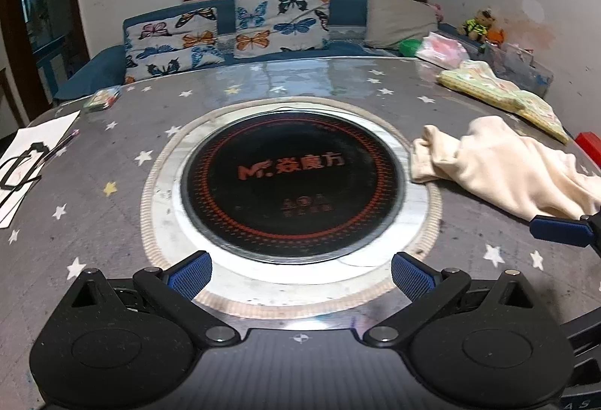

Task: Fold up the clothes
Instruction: 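Move both grippers toward the crumpled cream shirt beside the cooktop, then lower the right gripper onto the cream shirt and close on the fabric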

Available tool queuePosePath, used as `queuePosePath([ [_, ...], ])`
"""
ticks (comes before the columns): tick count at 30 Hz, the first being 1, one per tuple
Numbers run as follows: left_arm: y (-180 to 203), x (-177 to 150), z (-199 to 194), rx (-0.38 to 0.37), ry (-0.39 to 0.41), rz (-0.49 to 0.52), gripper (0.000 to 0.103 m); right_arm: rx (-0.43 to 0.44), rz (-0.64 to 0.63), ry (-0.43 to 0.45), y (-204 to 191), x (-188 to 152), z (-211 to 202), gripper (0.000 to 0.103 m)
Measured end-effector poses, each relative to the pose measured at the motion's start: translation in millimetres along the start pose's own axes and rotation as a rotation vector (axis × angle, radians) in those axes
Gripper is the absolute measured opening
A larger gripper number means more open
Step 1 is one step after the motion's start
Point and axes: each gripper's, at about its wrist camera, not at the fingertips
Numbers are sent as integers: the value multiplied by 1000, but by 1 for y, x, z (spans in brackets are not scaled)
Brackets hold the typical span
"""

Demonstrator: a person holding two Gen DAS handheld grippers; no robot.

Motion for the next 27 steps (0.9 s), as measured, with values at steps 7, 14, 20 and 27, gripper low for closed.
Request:
queuePosePath([
  [7, 21, 10, 0, -26, 4, 46, 103, -48, 24, 7, 26, -3, -16, 95],
  [14, 39, 23, 5, -45, 2, 85, 103, -97, 67, 15, 55, -1, -28, 91],
  [20, 55, 34, 13, -62, -5, 118, 103, -126, 90, 31, 75, 5, -33, 87],
  [27, 68, 48, 22, -83, -8, 138, 103, -152, 107, 40, 94, 16, -33, 80],
])
Point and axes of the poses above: each gripper's, at about its wrist camera, not at the fingertips, and z roughly the way its jaws point, y to its right, x to its top, and after that the axes turned 11 degrees about z, right-handed
